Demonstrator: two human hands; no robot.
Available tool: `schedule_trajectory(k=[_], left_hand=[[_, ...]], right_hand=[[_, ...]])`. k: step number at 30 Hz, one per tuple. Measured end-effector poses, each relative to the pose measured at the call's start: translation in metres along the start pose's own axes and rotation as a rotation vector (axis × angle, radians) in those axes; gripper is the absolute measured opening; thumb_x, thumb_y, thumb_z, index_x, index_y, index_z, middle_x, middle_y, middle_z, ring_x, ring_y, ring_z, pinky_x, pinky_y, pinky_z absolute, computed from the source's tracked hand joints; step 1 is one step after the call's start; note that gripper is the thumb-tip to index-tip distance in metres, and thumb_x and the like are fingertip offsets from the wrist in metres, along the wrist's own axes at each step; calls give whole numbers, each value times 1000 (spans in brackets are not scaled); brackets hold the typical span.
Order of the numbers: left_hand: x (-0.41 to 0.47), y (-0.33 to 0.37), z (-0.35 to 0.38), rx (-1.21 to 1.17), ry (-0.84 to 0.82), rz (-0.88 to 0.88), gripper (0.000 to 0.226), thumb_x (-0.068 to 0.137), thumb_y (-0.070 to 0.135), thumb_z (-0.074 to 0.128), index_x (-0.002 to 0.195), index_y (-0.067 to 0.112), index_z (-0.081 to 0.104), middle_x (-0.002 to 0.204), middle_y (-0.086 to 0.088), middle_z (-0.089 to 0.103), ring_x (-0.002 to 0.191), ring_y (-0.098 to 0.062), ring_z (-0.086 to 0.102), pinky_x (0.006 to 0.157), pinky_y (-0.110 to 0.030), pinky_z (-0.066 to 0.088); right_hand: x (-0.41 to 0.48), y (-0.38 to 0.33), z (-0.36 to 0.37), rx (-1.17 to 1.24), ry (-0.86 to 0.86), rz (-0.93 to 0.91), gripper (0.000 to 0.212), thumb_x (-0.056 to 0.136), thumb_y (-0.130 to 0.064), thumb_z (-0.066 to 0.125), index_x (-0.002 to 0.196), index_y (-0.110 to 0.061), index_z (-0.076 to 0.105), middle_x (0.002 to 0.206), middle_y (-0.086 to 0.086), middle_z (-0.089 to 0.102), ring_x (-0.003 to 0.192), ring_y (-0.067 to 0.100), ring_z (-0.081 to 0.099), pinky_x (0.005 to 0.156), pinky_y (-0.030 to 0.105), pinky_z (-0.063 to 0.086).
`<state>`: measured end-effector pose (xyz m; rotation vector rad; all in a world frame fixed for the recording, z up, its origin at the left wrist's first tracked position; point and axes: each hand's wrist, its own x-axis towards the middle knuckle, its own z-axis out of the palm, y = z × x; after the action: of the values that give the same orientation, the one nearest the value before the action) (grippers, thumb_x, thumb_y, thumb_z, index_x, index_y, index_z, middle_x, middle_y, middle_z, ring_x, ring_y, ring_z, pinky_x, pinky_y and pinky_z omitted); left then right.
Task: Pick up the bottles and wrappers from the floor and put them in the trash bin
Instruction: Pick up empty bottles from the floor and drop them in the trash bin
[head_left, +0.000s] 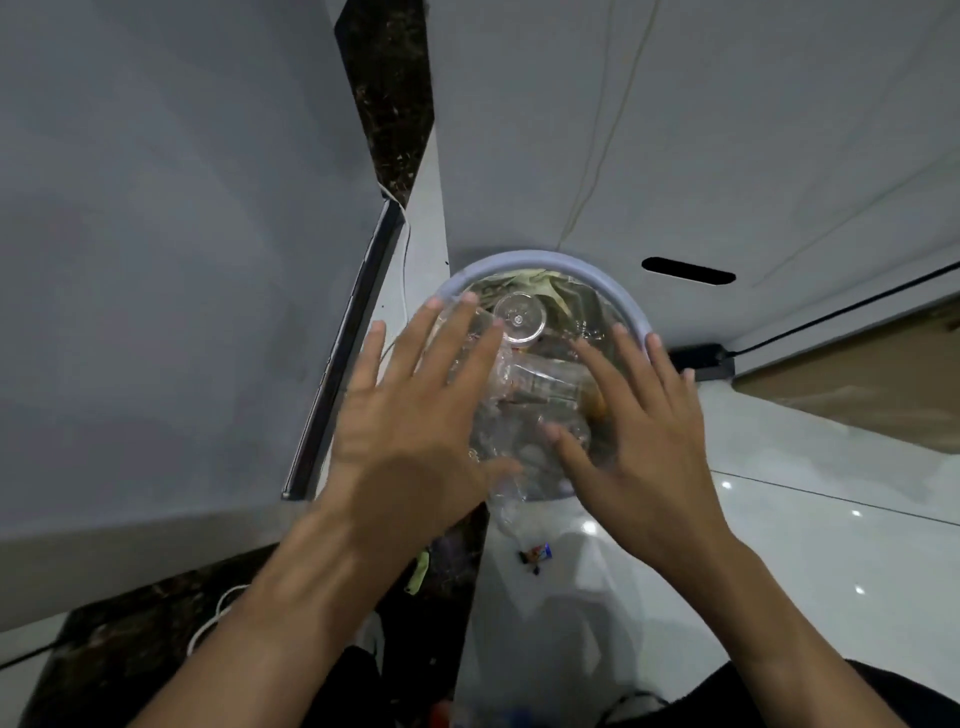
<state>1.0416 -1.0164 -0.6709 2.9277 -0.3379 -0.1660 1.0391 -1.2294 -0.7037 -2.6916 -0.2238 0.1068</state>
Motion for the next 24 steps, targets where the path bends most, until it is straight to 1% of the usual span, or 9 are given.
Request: schedule_trajectory(k=[2, 3, 5, 8, 13, 15, 19, 21, 24], left_hand=[[-7, -1, -8, -84, 49, -25, 91, 77, 56, 69, 154, 18, 37, 165, -5, 24, 153, -25, 18, 120, -57, 18], [-10, 2, -17, -103, 65, -32, 80, 83, 48, 66, 152, 16, 40, 164, -6, 26, 152, -25, 19, 121, -56, 18], [-19, 10, -40, -119, 46, -100, 69, 91, 43, 60, 153, 21, 38, 165, -3, 24, 153, -22, 16, 123, -51, 14], [-27, 31, -87, -151, -43, -143, 76, 89, 47, 61, 156, 28, 30, 167, 1, 17, 154, -20, 10, 122, -47, 11], [-43, 70, -215, -120, -151, -40, 76, 91, 57, 47, 158, 33, 21, 168, 3, 10, 154, -21, 8, 123, -50, 12], [-53, 85, -284, -127, -197, 5, 74, 91, 53, 48, 158, 33, 23, 167, 3, 13, 154, -21, 12, 123, -50, 18], [-81, 121, -416, -126, -204, 77, 63, 93, 51, 42, 152, 30, 35, 164, 5, 26, 149, -21, 26, 116, -47, 32], [-97, 141, -465, -126, -207, 99, 62, 94, 50, 44, 152, 32, 35, 163, 7, 28, 149, -19, 28, 113, -48, 36], [-113, 168, -512, -133, -199, 102, 61, 96, 45, 52, 153, 38, 32, 162, 12, 28, 148, -15, 26, 111, -48, 38]], right_hand=[[-3, -8, -9, -1, 23, -9, 68, 94, -59, 47, 155, -32, 35, 169, -3, 13, 156, 17, -5, 125, 49, -3], [-5, -14, -18, -29, 26, -4, 68, 93, -58, 46, 154, -29, 38, 169, -1, 14, 157, 20, -4, 125, 52, -1], [-9, -28, -42, -46, 33, 64, 70, 90, -58, 45, 153, -28, 41, 169, 2, 15, 157, 23, 0, 125, 53, -1], [-23, -56, -90, -62, 38, 134, 74, 87, -56, 49, 154, -28, 38, 168, 4, 18, 156, 26, 6, 125, 51, -1], [-66, -106, -205, -19, 58, 149, 75, 90, -52, 58, 156, -26, 35, 168, 4, 19, 156, 26, 10, 125, 55, 5], [-85, -133, -266, 13, 78, 190, 73, 89, -52, 56, 155, -26, 38, 167, 3, 22, 156, 26, 13, 125, 54, 6], [-116, -183, -387, 69, 68, 244, 67, 89, -52, 48, 150, -26, 45, 167, 1, 23, 155, 24, 15, 125, 50, 4], [-131, -197, -435, 112, 27, 266, 66, 90, -52, 46, 151, -28, 42, 167, -2, 20, 155, 21, 11, 125, 46, 1], [-151, -205, -486, 144, 14, 269, 66, 91, -55, 39, 153, -32, 37, 168, -4, 17, 156, 17, 8, 126, 43, -2]])
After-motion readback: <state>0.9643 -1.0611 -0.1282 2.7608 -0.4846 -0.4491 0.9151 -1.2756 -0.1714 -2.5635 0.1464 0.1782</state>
